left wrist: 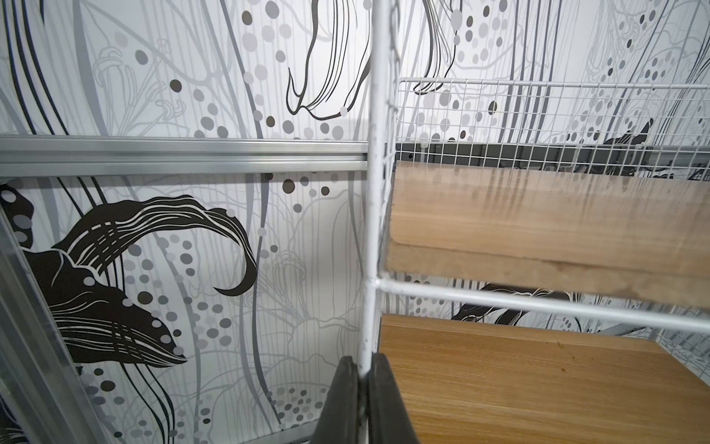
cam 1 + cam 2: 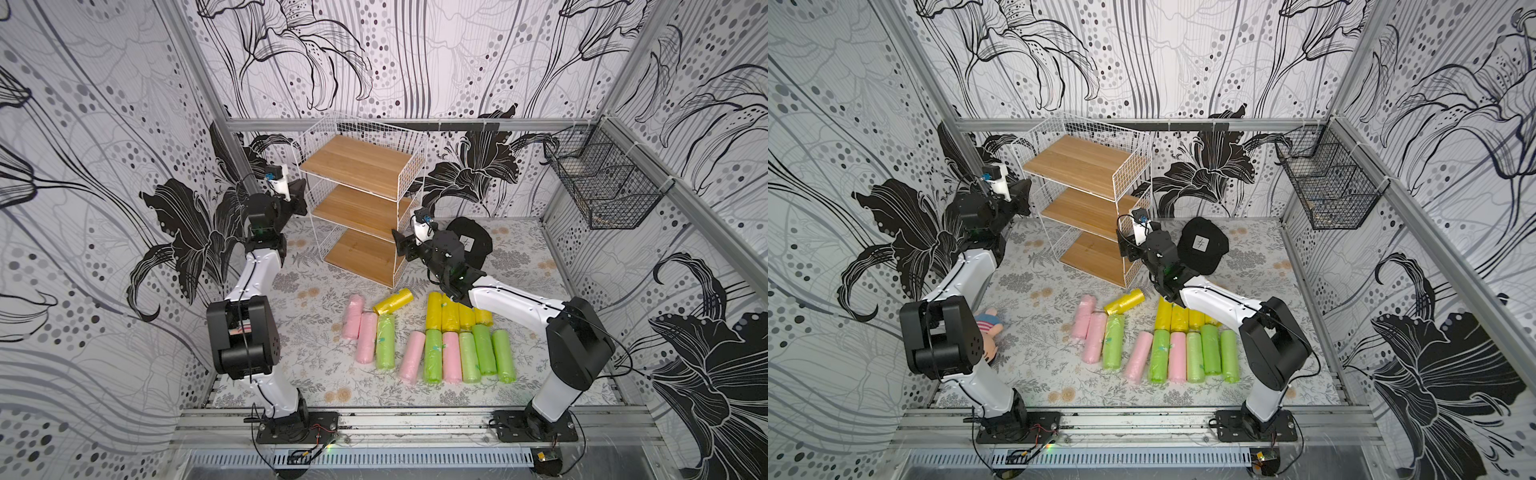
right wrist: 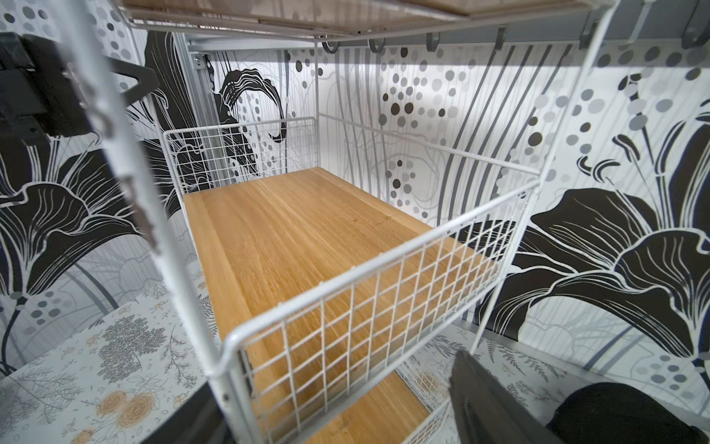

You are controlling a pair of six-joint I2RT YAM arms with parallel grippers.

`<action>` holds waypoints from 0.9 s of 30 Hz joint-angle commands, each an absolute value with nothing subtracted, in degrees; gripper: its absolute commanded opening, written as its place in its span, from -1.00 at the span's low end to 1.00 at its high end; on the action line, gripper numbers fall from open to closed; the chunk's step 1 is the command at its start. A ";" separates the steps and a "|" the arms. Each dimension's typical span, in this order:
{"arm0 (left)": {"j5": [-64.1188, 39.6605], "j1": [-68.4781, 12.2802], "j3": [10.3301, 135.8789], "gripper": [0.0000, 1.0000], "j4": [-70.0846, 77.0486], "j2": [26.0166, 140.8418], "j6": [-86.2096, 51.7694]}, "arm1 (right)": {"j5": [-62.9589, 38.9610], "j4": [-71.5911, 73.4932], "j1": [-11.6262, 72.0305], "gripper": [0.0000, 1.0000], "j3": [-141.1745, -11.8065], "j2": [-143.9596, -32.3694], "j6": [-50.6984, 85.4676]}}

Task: Sort the rolls of trash bags by color and place them on the shelf
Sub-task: Adjust the shelf at the center of the board.

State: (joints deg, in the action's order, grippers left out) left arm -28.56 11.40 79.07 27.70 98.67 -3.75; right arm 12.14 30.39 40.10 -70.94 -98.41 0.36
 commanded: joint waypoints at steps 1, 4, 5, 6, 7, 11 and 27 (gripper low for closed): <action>-31.05 10.72 79.32 -0.90 31.11 98.79 -2.98 | 13.92 29.66 38.55 0.65 -71.81 -97.87 0.16; -29.54 10.79 79.90 -0.80 30.41 99.05 -2.17 | 13.00 28.95 38.24 0.64 -71.81 -97.78 0.34; -29.04 10.76 80.47 -0.64 29.79 99.36 -1.88 | 12.56 28.89 38.23 0.65 -71.81 -97.74 0.43; -28.46 10.81 81.04 -0.52 29.19 99.66 -1.69 | 12.37 28.75 38.23 0.65 -71.81 -97.81 0.79; -28.16 10.81 81.60 -0.42 28.73 99.97 -1.26 | 12.23 28.64 38.23 0.65 -71.81 -97.82 1.00; -27.89 10.81 83.44 -0.24 28.31 101.17 -0.71 | 12.21 28.67 38.23 0.65 -71.46 -97.56 1.37; -31.07 10.73 77.30 -0.94 33.28 97.10 -7.99 | 14.46 23.14 35.10 0.65 -73.87 -98.13 0.88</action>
